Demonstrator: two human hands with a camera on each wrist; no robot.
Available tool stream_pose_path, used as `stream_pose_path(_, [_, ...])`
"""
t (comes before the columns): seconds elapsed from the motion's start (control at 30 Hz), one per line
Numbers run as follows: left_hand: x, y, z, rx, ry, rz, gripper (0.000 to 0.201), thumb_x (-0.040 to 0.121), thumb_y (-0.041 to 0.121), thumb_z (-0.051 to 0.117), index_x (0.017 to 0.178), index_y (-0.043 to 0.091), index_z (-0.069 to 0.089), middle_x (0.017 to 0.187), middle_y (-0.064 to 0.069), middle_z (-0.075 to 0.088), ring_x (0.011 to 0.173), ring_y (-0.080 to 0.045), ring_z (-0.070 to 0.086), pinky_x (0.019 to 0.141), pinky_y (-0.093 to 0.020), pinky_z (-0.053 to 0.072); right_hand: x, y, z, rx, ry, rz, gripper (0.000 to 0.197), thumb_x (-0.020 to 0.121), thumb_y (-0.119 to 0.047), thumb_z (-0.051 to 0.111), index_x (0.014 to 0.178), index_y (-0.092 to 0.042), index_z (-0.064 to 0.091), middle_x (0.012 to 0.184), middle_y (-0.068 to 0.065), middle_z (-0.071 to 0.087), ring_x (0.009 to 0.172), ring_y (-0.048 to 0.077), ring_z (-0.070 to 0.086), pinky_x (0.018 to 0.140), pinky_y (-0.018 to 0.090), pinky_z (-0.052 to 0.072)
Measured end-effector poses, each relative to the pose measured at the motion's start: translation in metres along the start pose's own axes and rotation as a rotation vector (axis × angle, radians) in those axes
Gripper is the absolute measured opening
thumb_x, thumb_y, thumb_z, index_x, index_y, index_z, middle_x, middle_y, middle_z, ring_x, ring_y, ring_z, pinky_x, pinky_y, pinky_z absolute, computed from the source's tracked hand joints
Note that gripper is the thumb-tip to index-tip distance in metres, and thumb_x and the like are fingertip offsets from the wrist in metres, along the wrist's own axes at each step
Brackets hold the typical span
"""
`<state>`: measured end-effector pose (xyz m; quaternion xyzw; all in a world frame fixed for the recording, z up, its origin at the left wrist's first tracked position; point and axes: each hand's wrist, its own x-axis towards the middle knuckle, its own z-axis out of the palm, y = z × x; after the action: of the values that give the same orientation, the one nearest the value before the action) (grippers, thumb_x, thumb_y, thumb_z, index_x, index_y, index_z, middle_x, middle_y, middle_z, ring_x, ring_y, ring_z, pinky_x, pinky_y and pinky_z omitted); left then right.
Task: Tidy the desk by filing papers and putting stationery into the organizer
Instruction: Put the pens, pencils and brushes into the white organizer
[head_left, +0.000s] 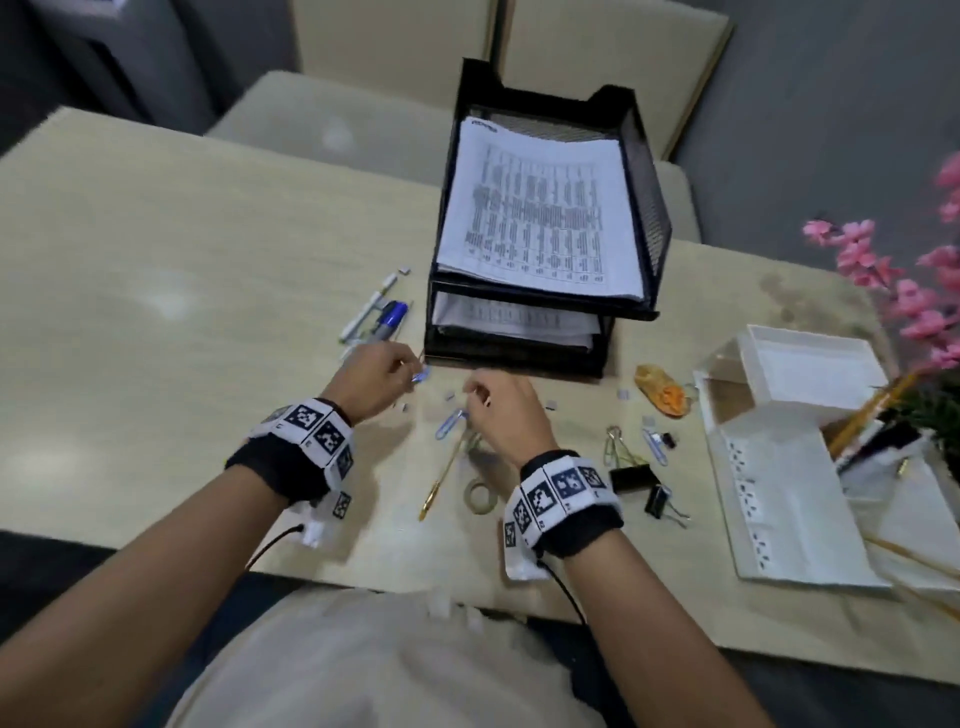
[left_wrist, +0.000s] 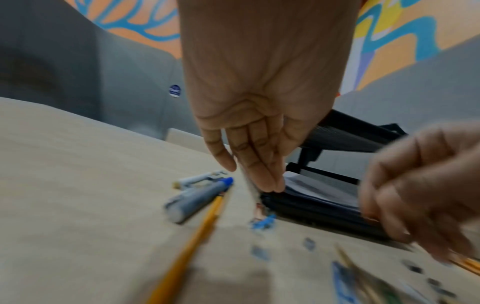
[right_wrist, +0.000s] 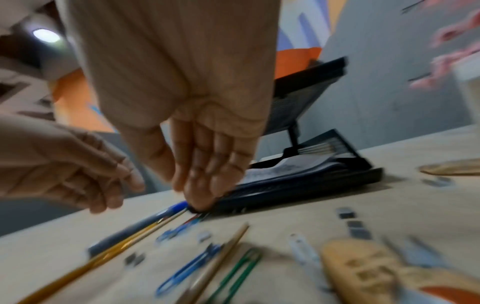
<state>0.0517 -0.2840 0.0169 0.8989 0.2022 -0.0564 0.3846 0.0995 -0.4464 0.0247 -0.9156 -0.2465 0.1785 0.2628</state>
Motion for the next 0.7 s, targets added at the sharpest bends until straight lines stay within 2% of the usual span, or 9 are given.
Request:
stream_pose_path(0.07, [-0.002, -0.027, -0.015, -0.005, 0.016, -0.057, 0.023, 0.091, 0.009, 0.047, 0.098, 0.005, 0.068, 0.088, -0.015, 0.073, 0.087, -0.026, 0.066, 0.083, -0.029, 0.049, 0.002, -0.015, 0.02, -0.146, -0.194, 0.1, 0.019, 0.089, -0.013, 0.047, 0.102, -0.009, 0.06, 0.113, 0.017, 0.06, 0.107, 0.034, 0.056, 0.084, 0.034, 0.044])
stream_pose_path(0.17, [-0.005, -0.055, -0.028, -0.005, 0.009, -0.076, 0.022, 0.09, 0.01, 0.048, 0.095, 0.005, 0.068, 0.087, -0.013, 0.071, 0.081, -0.024, 0.062, 0.078, -0.027, 0.046, 0.004, -0.023, 0.04, -0.315, -0.324, 0.262, 0.034, 0.086, -0.018, 0.055, 0.119, -0.008, 0.052, 0.125, 0.015, 0.053, 0.116, 0.033, 0.051, 0.089, 0.033, 0.043])
stream_pose_path(0.23, [-0.006, -0.065, -0.03, -0.011, -0.013, -0.071, 0.021, 0.09, 0.01, 0.048, 0.092, 0.005, 0.068, 0.085, -0.013, 0.071, 0.077, -0.02, 0.059, 0.076, -0.025, 0.045, 0.003, -0.021, 0.049, -0.338, -0.33, 0.321, 0.04, 0.084, -0.019, 0.058, 0.122, -0.01, 0.05, 0.127, 0.013, 0.053, 0.117, 0.031, 0.05, 0.09, 0.033, 0.044])
stream_pose_path(0.33, [-0.005, -0.074, -0.031, 0.003, -0.053, -0.039, 0.02, 0.09, 0.009, 0.047, 0.094, 0.009, 0.067, 0.087, -0.013, 0.071, 0.079, -0.021, 0.061, 0.084, -0.03, 0.048, -0.003, -0.024, 0.058, -0.283, -0.237, 0.431, 0.037, 0.083, -0.017, 0.057, 0.119, -0.008, 0.051, 0.125, 0.014, 0.054, 0.116, 0.033, 0.052, 0.088, 0.033, 0.045])
stream_pose_path(0.43, [-0.006, -0.066, -0.027, 0.158, -0.122, 0.112, 0.029, 0.092, 0.011, 0.047, 0.118, 0.012, 0.06, 0.113, -0.011, 0.065, 0.106, -0.027, 0.058, 0.089, -0.031, 0.042, -0.01, -0.025, 0.056, -0.207, -0.115, 0.498, 0.029, 0.083, -0.017, 0.058, 0.109, -0.004, 0.056, 0.118, 0.015, 0.057, 0.109, 0.034, 0.055, 0.079, 0.032, 0.044])
stream_pose_path(0.5, [-0.01, -0.053, -0.02, 0.327, -0.104, 0.365, 0.044, 0.09, 0.015, 0.052, 0.134, 0.016, 0.047, 0.134, -0.008, 0.051, 0.125, -0.026, 0.046, 0.101, -0.034, 0.035, -0.013, -0.031, 0.048, -0.163, -0.058, 0.45, 0.021, 0.083, -0.019, 0.058, 0.1, -0.007, 0.058, 0.108, 0.015, 0.06, 0.098, 0.032, 0.056, 0.071, 0.029, 0.038])
stream_pose_path(0.57, [-0.012, -0.04, -0.015, 0.45, -0.083, 0.578, 0.058, 0.085, 0.018, 0.059, 0.14, 0.018, 0.039, 0.145, -0.006, 0.038, 0.135, -0.025, 0.035, 0.112, -0.039, 0.022, -0.013, -0.037, 0.038, -0.082, -0.003, 0.309, 0.005, 0.081, -0.019, 0.06, 0.081, -0.014, 0.058, 0.091, 0.013, 0.063, 0.086, 0.03, 0.057, 0.067, 0.028, 0.038])
stream_pose_path(0.63, [-0.008, -0.03, -0.011, 0.584, -0.133, 0.613, 0.056, 0.087, 0.022, 0.057, 0.139, 0.019, 0.037, 0.144, -0.003, 0.038, 0.137, -0.022, 0.033, 0.117, -0.04, 0.011, -0.009, -0.042, 0.027, 0.033, 0.023, 0.157, 0.012, 0.08, -0.016, 0.063, 0.07, -0.018, 0.058, 0.073, 0.004, 0.062, 0.075, 0.019, 0.058, 0.067, 0.025, 0.04])
stream_pose_path(0.7, [-0.003, -0.026, -0.011, 0.604, -0.183, 0.553, 0.037, 0.09, 0.018, 0.048, 0.127, 0.014, 0.048, 0.131, -0.005, 0.051, 0.126, -0.025, 0.046, 0.113, -0.038, 0.022, -0.003, -0.049, 0.017, 0.15, 0.02, 0.084, 0.013, 0.081, -0.011, 0.065, 0.07, -0.017, 0.065, 0.06, -0.007, 0.057, 0.059, -0.002, 0.053, 0.061, 0.014, 0.038])
